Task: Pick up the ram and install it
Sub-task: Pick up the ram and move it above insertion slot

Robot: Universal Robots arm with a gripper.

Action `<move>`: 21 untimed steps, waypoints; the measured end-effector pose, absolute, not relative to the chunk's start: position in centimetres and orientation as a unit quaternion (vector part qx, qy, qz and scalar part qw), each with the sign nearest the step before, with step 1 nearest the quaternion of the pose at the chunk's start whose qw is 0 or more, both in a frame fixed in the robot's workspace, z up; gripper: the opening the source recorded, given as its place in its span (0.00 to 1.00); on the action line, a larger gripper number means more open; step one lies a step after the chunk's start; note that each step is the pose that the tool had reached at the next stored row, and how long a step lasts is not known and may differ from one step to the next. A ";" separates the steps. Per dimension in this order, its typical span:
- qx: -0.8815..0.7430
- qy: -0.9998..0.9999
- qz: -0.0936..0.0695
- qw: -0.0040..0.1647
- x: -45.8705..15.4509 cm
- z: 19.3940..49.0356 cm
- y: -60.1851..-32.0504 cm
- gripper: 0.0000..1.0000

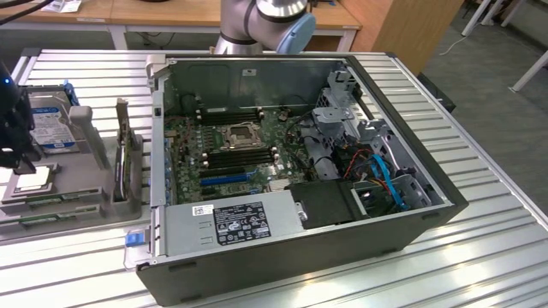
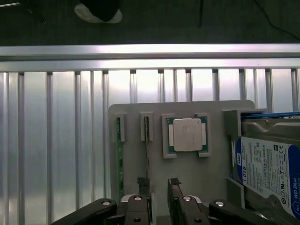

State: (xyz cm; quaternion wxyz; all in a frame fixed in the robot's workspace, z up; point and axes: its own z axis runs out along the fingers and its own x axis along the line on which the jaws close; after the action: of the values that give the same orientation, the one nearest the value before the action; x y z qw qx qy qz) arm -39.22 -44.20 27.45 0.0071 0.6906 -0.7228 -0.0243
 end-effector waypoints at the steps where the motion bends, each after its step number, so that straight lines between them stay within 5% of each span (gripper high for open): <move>1: 0.691 -0.723 -0.024 0.007 -39.2 27.5 -44.4 0.29; 21: 0.691 -0.723 -0.025 0.007 -39.2 27.5 -47.7 0.29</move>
State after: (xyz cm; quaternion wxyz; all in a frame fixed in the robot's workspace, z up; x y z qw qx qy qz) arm -39.22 -47.68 27.46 0.0066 0.6906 -0.7228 -0.0249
